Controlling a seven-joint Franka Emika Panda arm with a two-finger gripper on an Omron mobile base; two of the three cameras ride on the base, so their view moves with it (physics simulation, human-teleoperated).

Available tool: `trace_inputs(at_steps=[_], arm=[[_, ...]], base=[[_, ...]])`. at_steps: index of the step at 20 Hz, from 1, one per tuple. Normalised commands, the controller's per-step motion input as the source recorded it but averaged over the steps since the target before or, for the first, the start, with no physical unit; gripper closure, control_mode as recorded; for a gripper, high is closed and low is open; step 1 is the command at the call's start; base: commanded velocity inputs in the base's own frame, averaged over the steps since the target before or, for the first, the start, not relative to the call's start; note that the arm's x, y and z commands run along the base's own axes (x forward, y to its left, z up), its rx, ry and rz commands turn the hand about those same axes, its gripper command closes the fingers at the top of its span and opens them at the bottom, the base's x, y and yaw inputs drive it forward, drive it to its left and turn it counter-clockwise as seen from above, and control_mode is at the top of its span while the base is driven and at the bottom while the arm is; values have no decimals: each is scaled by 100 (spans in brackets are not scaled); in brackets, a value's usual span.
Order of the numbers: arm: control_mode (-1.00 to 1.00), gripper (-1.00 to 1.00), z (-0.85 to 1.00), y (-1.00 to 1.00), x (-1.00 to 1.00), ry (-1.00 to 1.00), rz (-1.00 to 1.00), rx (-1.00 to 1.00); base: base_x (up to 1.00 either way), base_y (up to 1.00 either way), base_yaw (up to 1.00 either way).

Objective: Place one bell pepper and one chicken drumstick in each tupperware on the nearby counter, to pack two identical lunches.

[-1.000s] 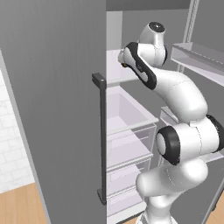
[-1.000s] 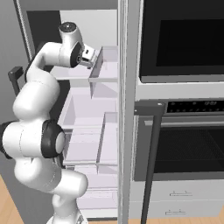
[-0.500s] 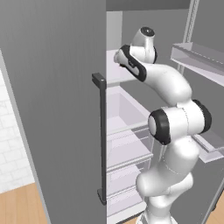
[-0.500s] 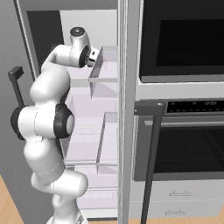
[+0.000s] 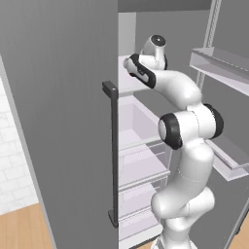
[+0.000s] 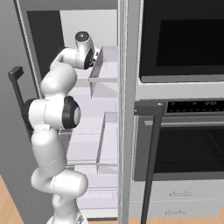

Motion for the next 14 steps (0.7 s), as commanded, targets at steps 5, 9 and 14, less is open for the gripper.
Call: trace_inputs(at_steps=[5,9,14], arm=[[-100,-100,-12,2,43,-7,0,0],[-100,100,-51,8,1,4,-3,-4],[-100,100,-59,0,-3,6,-3,-4]], base=[[0,0,0],[0,0,0],[0,0,0]])
